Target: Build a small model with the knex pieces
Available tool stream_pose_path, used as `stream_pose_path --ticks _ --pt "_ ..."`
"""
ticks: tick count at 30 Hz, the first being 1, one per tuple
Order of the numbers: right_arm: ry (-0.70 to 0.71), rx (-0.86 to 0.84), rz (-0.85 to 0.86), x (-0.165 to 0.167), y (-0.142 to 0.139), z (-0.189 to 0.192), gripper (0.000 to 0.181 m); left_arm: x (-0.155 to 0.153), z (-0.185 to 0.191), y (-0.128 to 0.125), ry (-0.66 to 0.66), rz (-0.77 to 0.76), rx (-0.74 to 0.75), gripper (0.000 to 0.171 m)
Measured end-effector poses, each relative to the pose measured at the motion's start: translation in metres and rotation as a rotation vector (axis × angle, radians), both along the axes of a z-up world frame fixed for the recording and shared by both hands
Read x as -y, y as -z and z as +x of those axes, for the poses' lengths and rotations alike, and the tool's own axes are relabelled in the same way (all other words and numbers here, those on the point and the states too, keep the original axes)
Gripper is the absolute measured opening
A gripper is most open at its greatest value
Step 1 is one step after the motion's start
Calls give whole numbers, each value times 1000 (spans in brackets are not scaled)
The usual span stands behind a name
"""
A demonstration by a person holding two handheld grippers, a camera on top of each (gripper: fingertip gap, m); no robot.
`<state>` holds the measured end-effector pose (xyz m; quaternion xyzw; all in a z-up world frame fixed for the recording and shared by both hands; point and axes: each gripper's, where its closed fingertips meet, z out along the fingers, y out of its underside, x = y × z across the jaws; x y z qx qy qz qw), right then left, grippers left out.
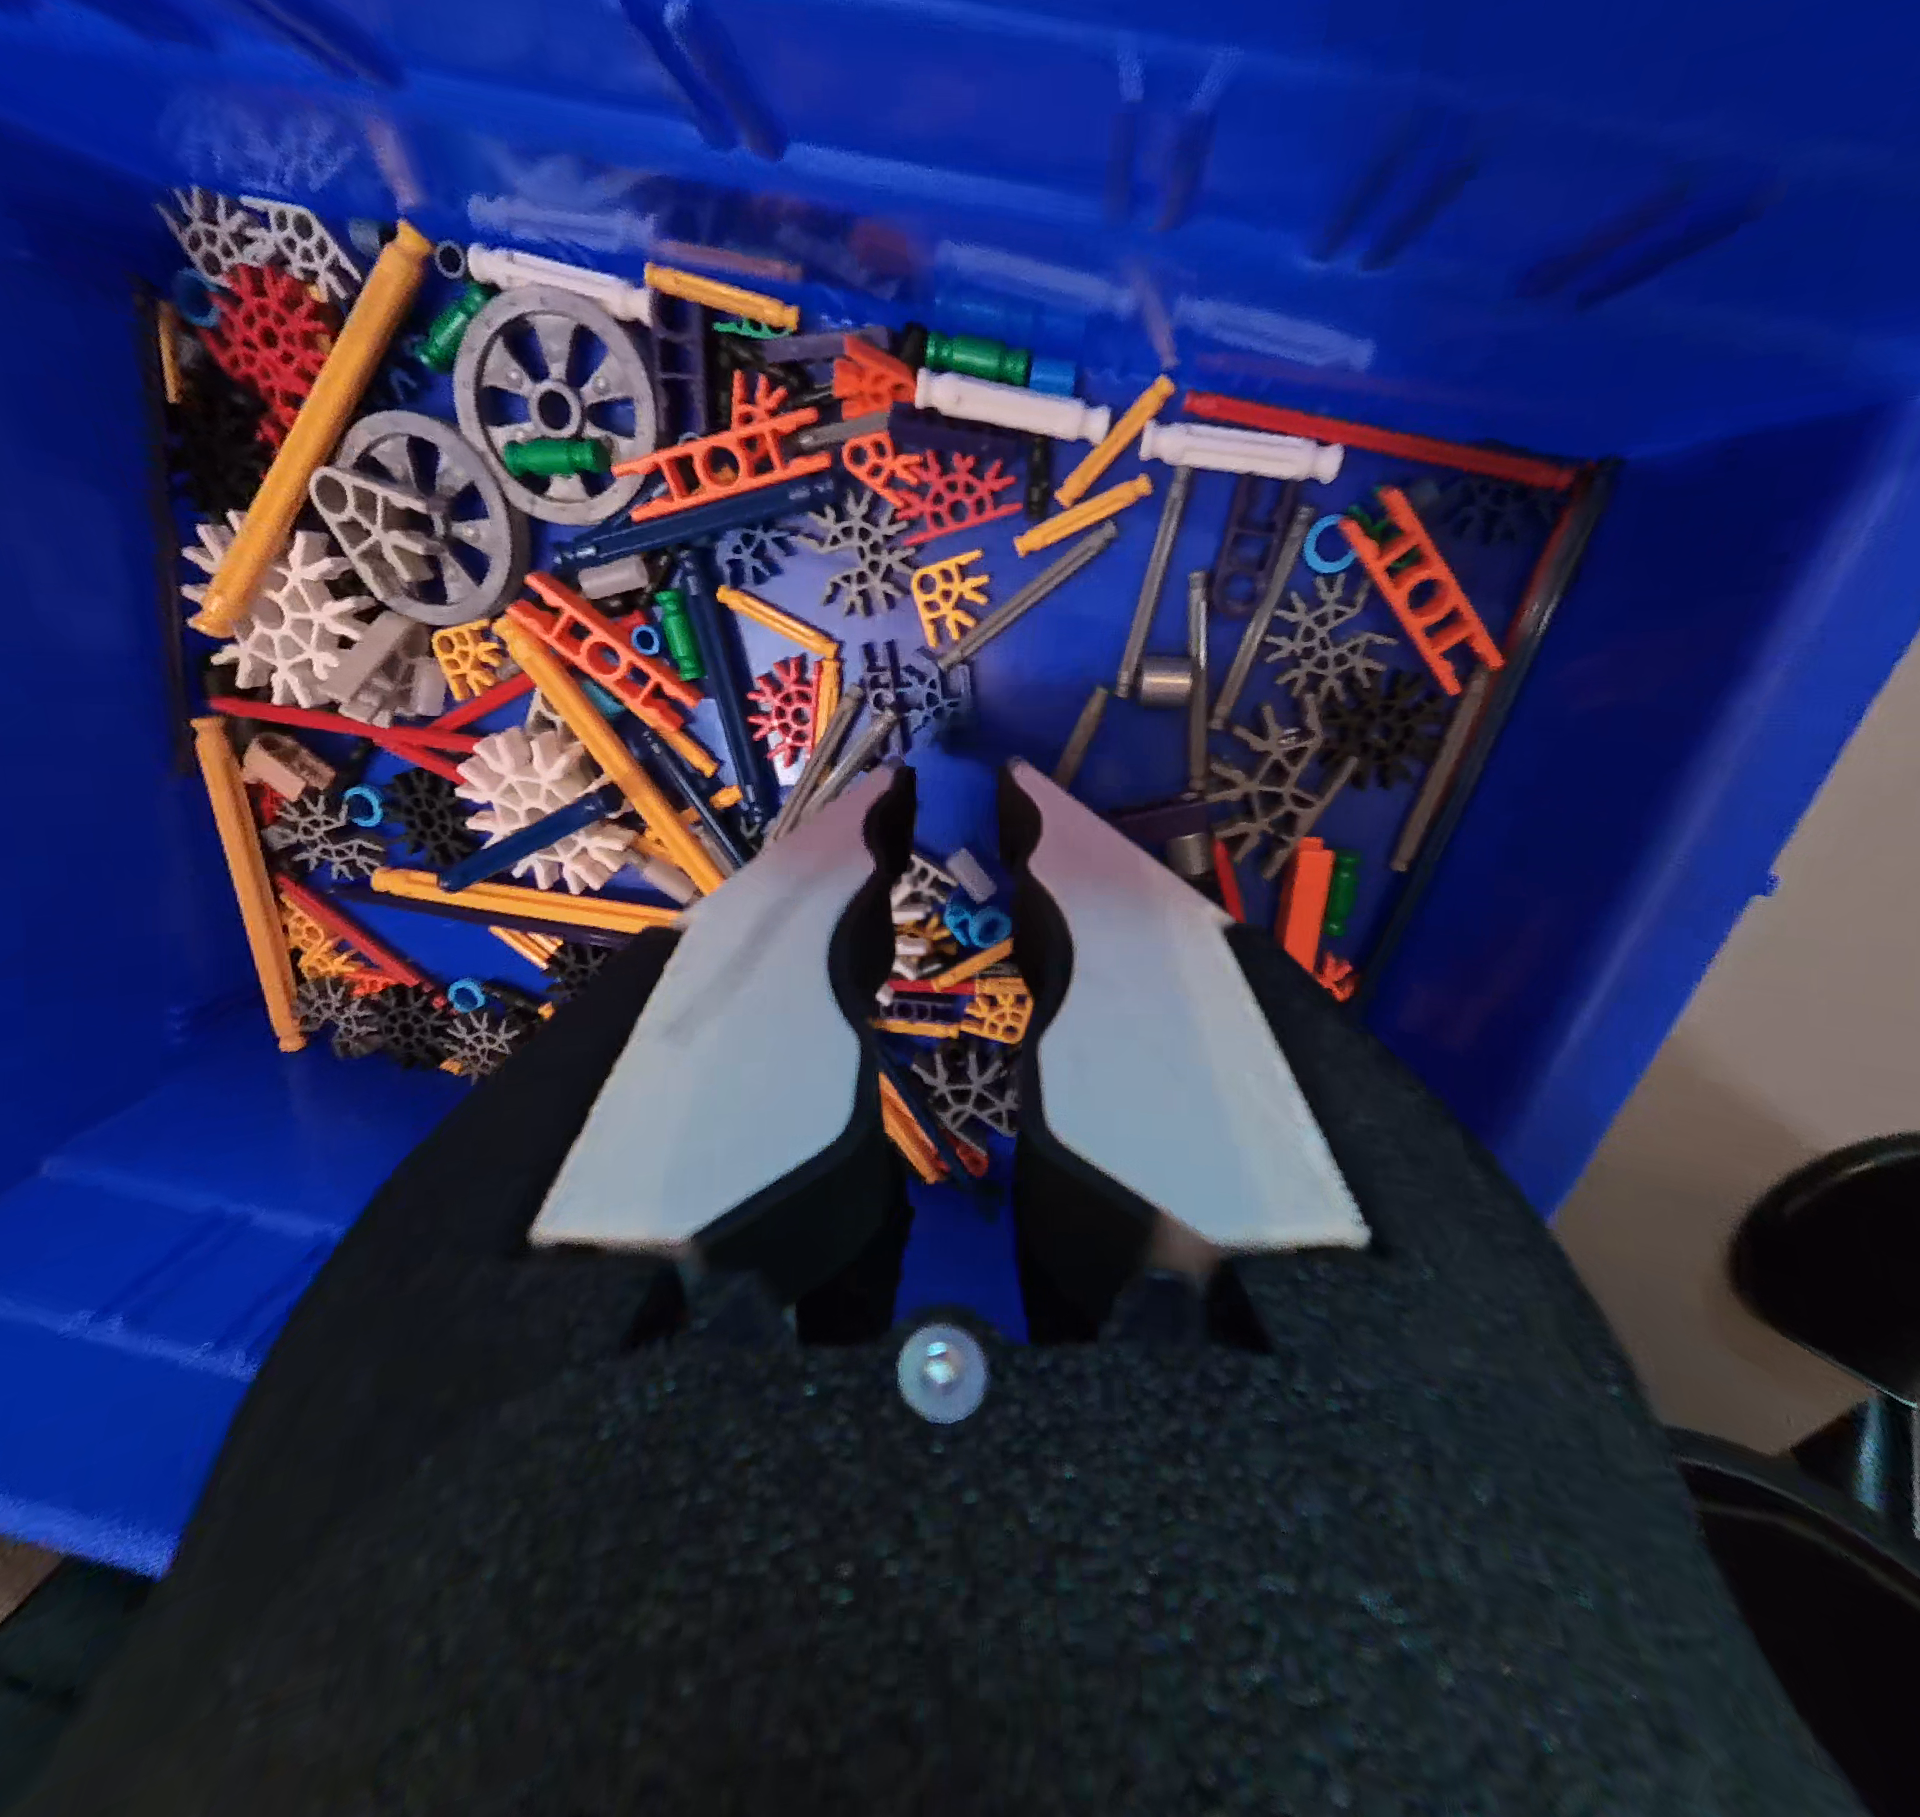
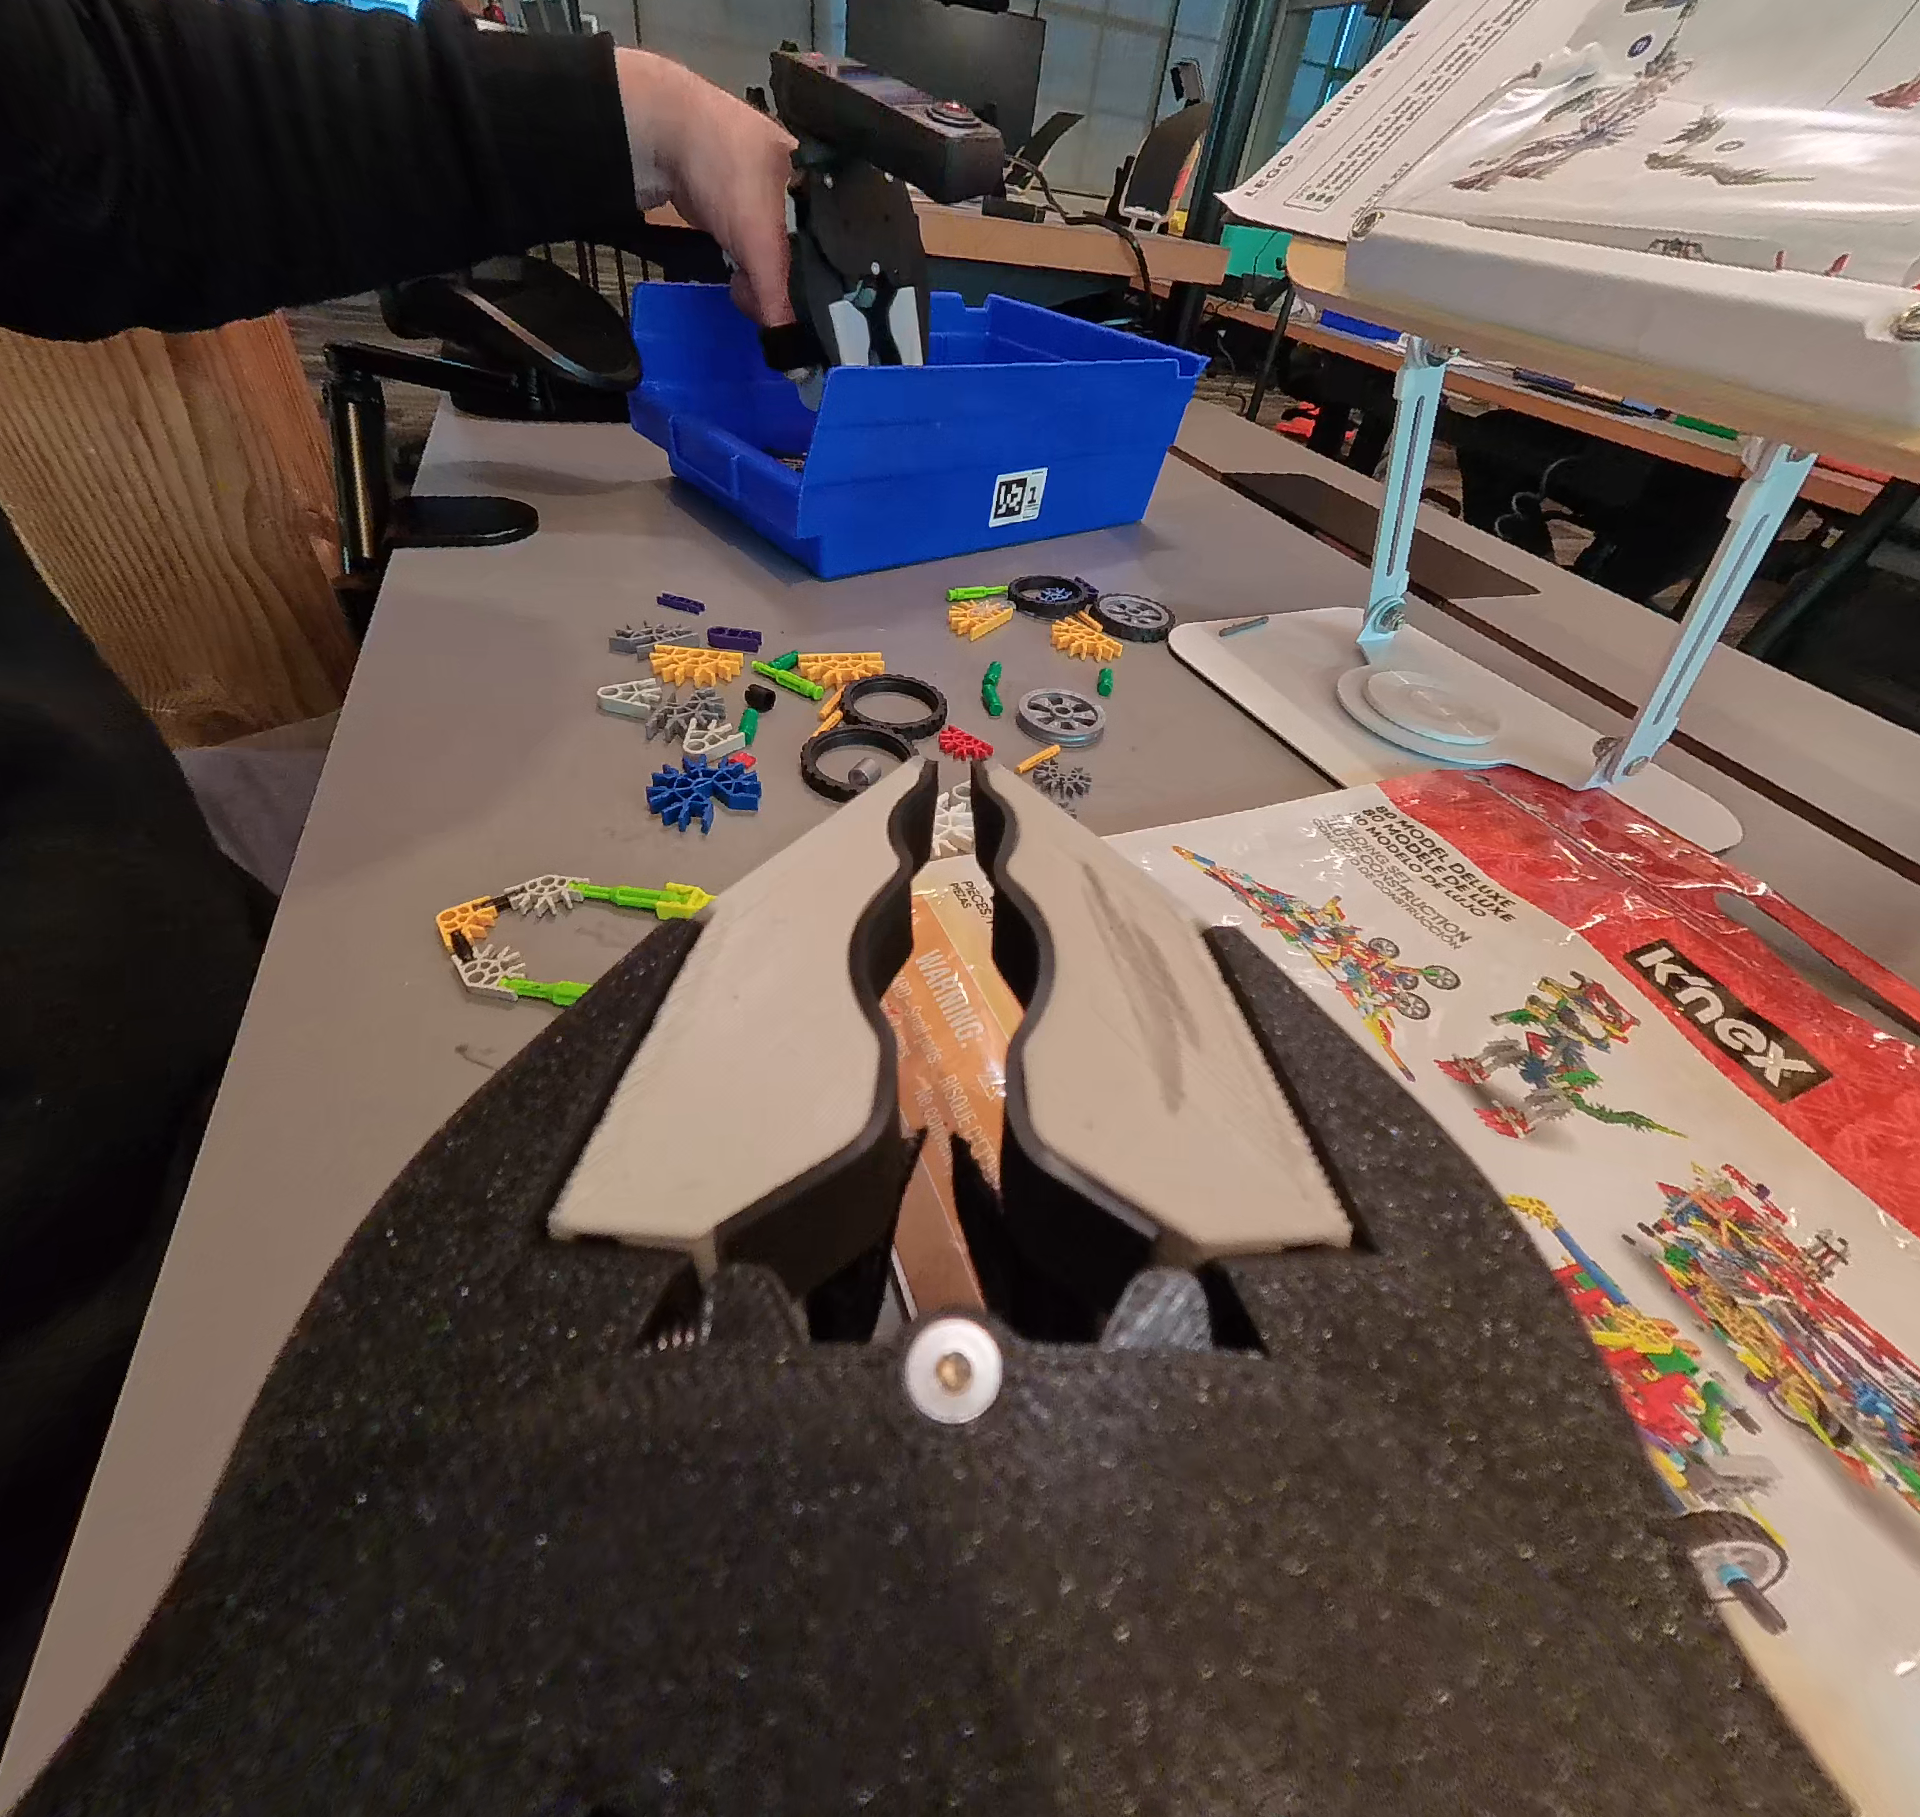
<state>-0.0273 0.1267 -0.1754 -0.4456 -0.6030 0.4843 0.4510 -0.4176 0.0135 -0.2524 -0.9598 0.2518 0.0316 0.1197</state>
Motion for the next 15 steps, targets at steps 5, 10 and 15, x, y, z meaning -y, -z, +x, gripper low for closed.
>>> stream_pose_path --ticks 5,10,15 --pt "0 3 1 0 0 0 5 -6 2 10 -21 -16 7 14" --pt "-1 3 3 0 1 0 5 -12 -2 12 -30 3 -16 12" --pt "-2 5 5 1 1 0 5 -16 -3 12 -9 16 -43 11"
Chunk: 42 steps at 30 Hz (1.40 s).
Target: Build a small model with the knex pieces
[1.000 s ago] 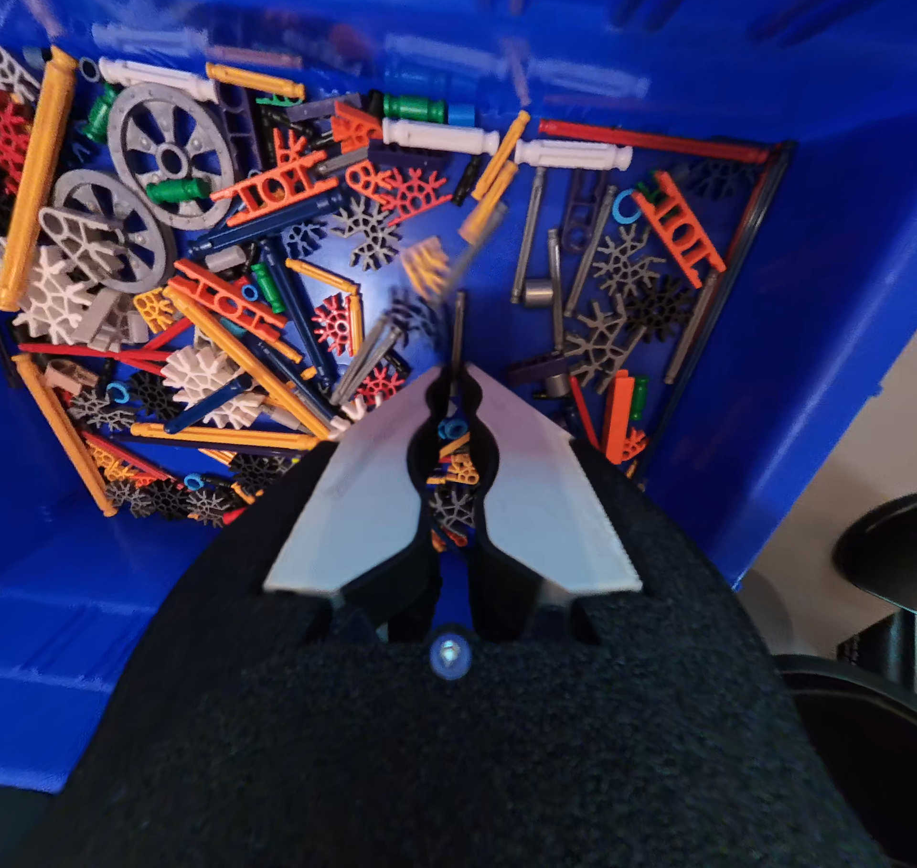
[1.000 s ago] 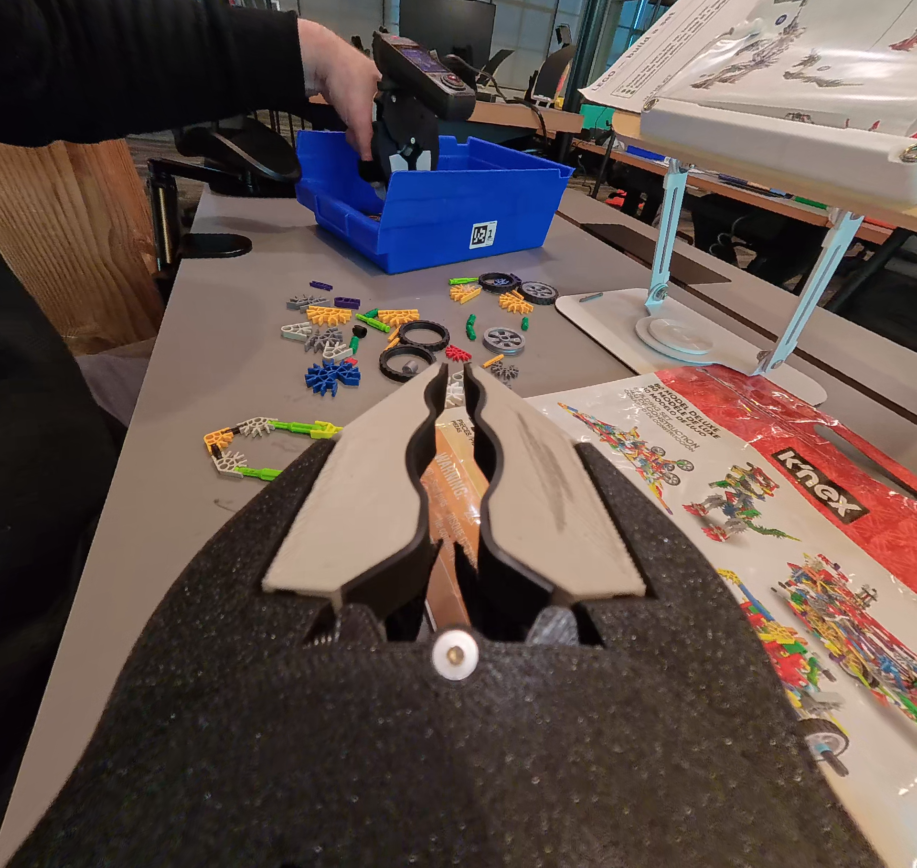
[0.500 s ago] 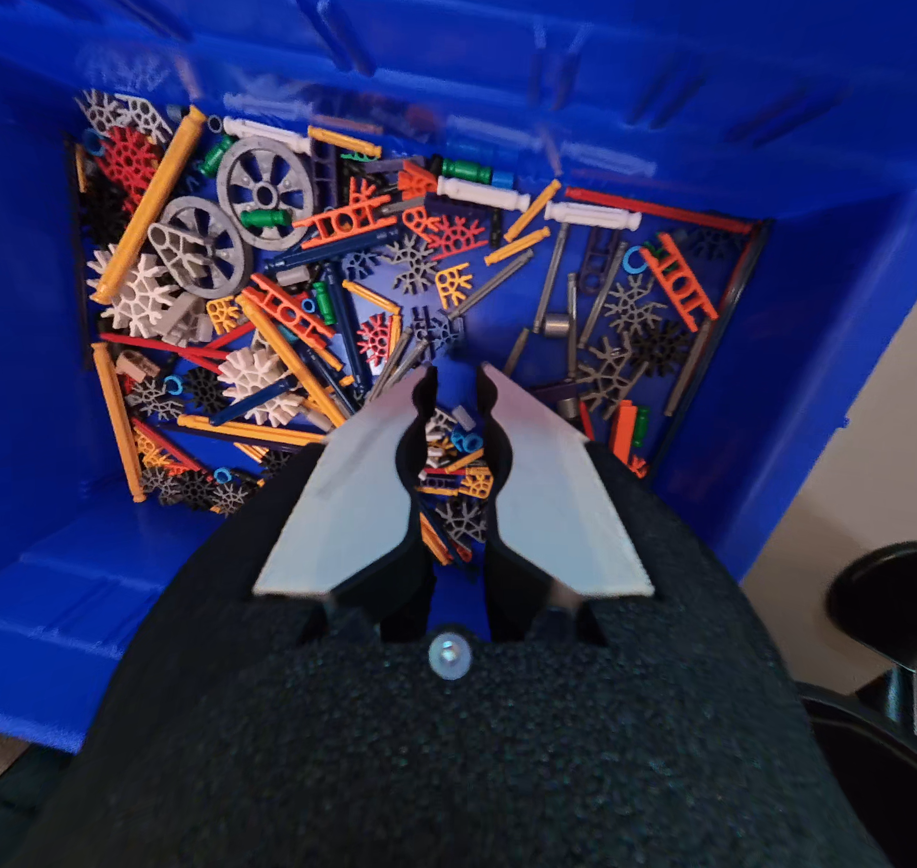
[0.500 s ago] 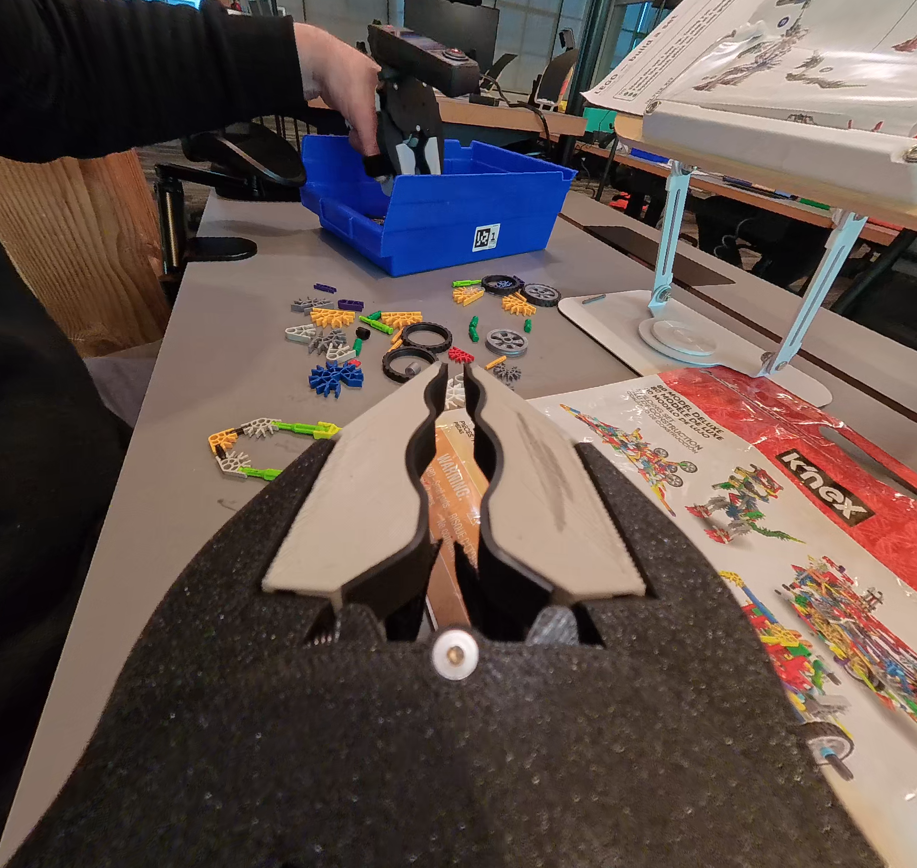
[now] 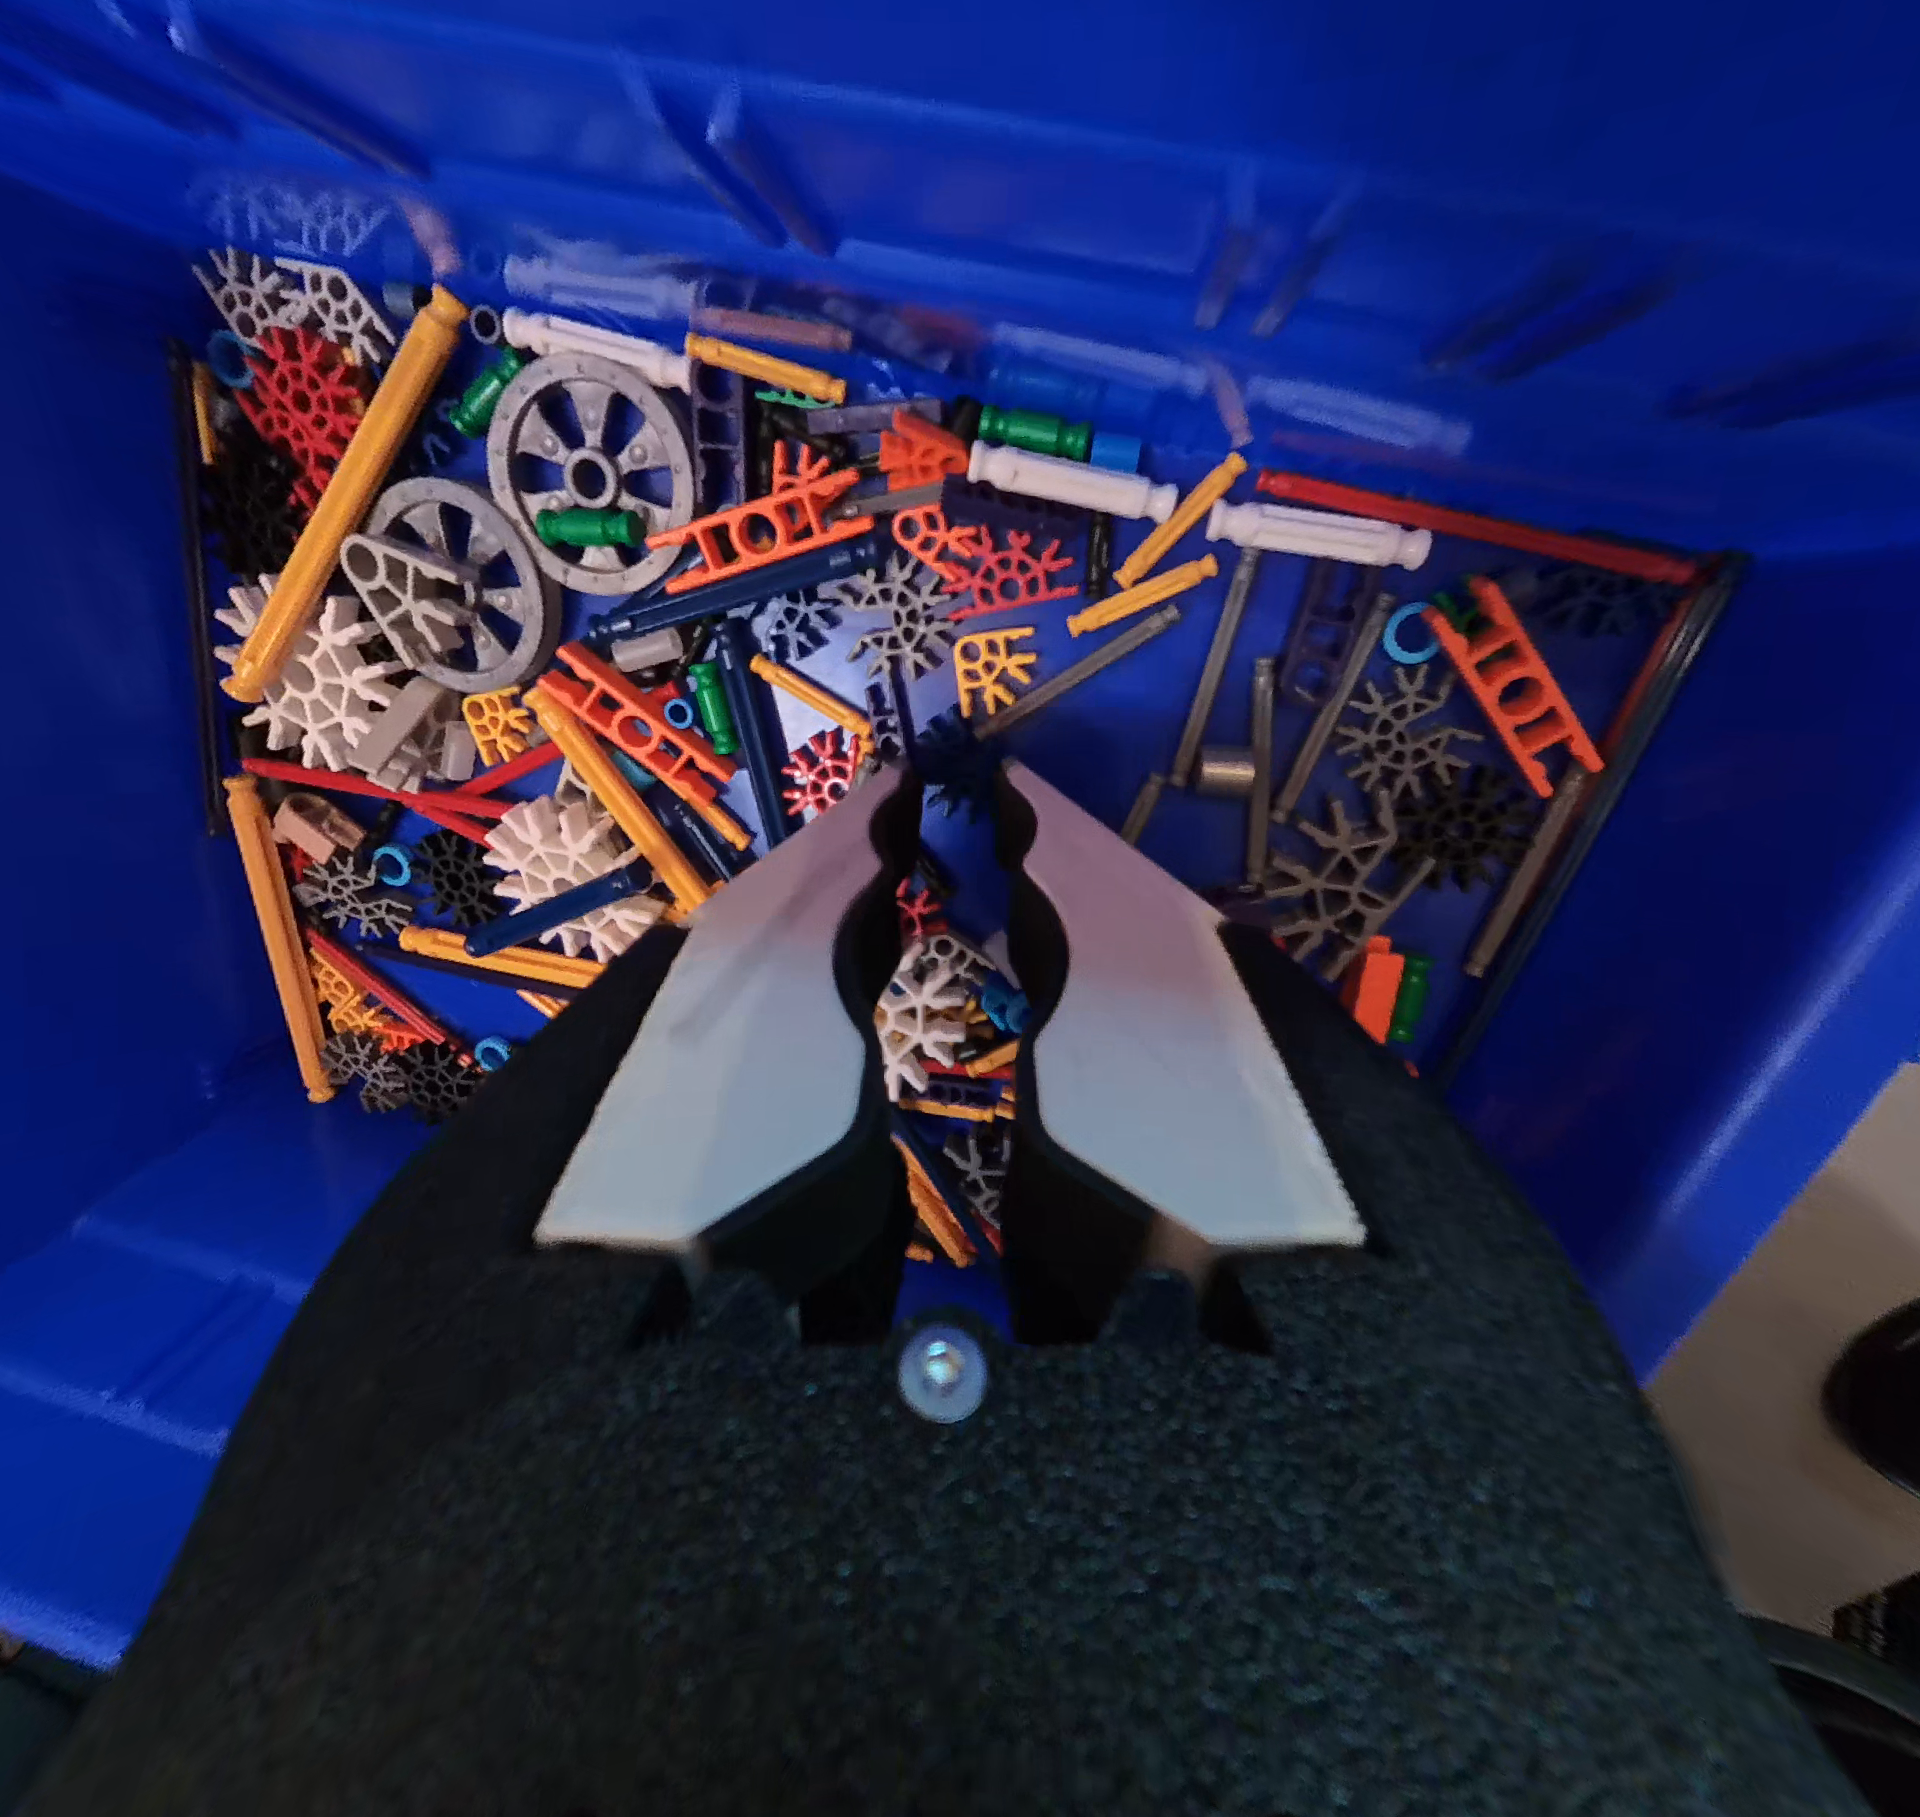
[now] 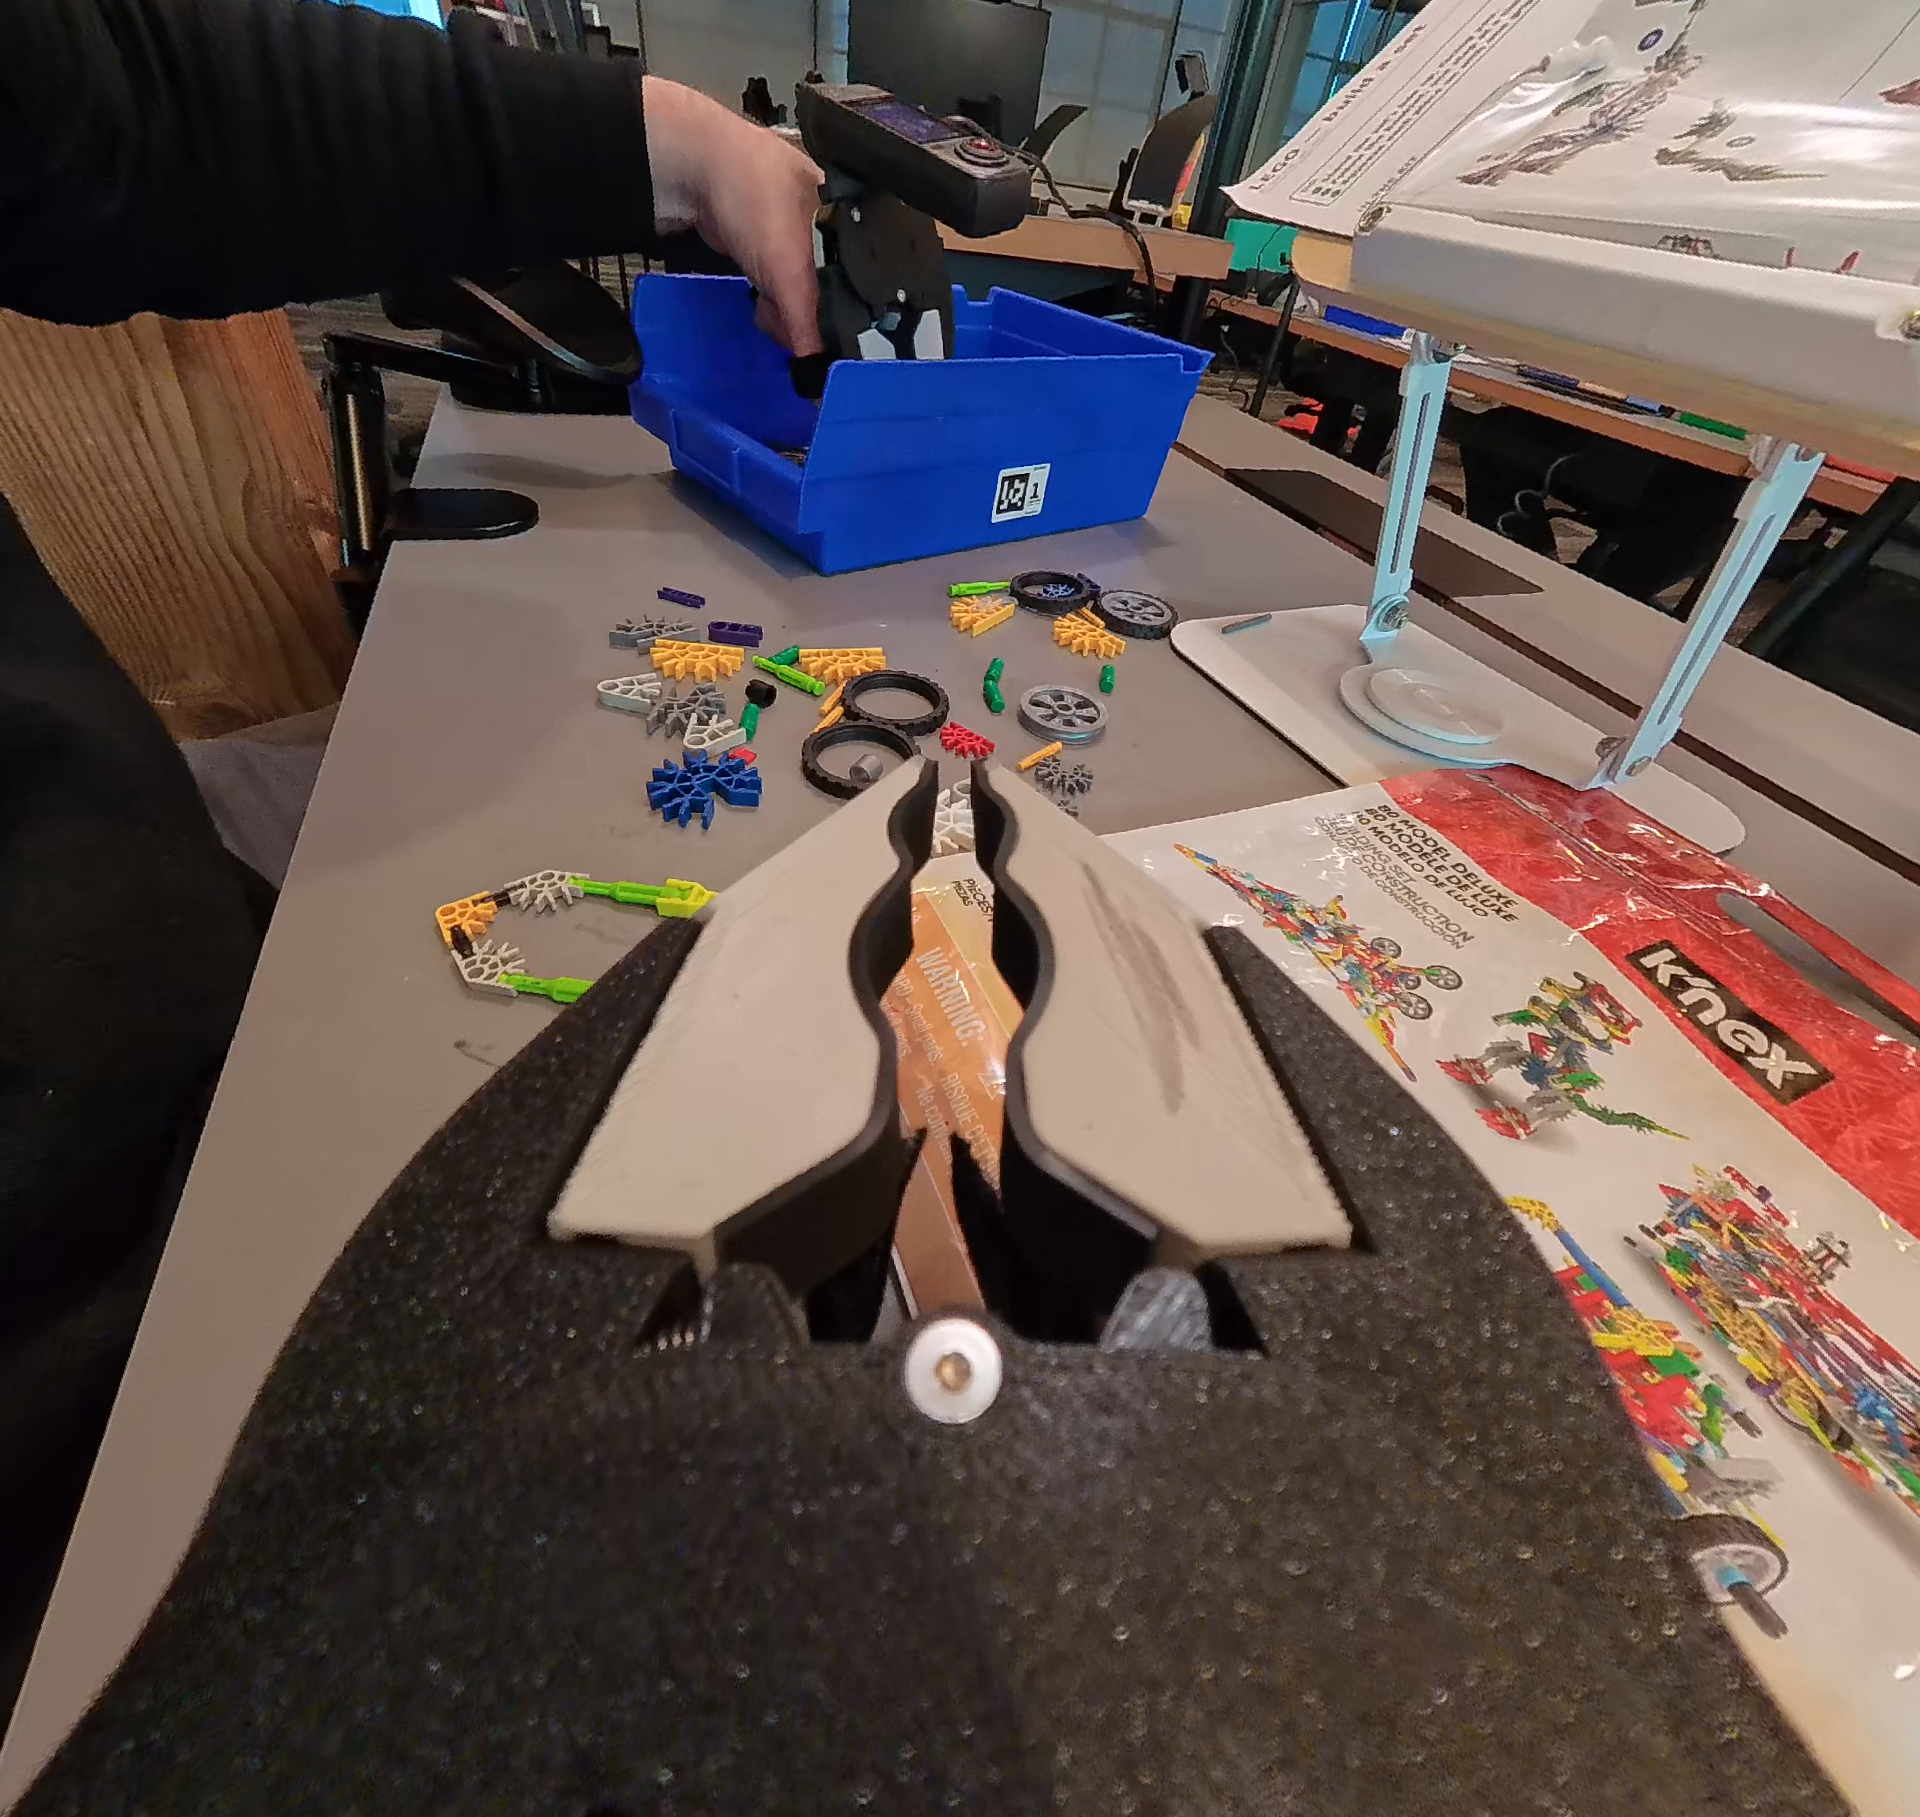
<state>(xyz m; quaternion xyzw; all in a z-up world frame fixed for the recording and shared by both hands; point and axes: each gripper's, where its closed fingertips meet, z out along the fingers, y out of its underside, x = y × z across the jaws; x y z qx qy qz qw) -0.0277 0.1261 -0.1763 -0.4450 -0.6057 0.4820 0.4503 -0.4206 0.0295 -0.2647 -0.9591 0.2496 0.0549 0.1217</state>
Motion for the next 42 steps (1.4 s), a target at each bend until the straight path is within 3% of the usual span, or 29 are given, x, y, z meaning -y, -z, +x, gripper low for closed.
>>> stream_pose_path --ticks 8,10,14,19,25,29,37,39,42 --pt "-3 -2 -2 0 0 0 5 7 5 0 35 -9 -21 10" --pt "-4 -3 -3 0 0 1 5 9 8 -2 37 -6 -19 0" --pt "-7 -3 -4 0 0 1 5 19 7 -1 41 -32 -31 0" --pt "-9 -2 -4 1 0 1 5 -14 -3 -17 -7 116 -19 8" --pt "-9 -3 1 1 0 1 5 -24 -3 2 53 71 13 19" --pt "-12 -4 -5 1 -1 1 5 -27 3 1 39 63 89 23" --pt "-13 -7 -4 1 -1 1 5 -30 2 1 43 76 79 16" --pt "-15 -7 -6 1 -1 1 5 -29 3 0 42 87 70 3" --pt "-18 -7 -6 2 -1 1 5 -25 4 0 44 92 40 0"
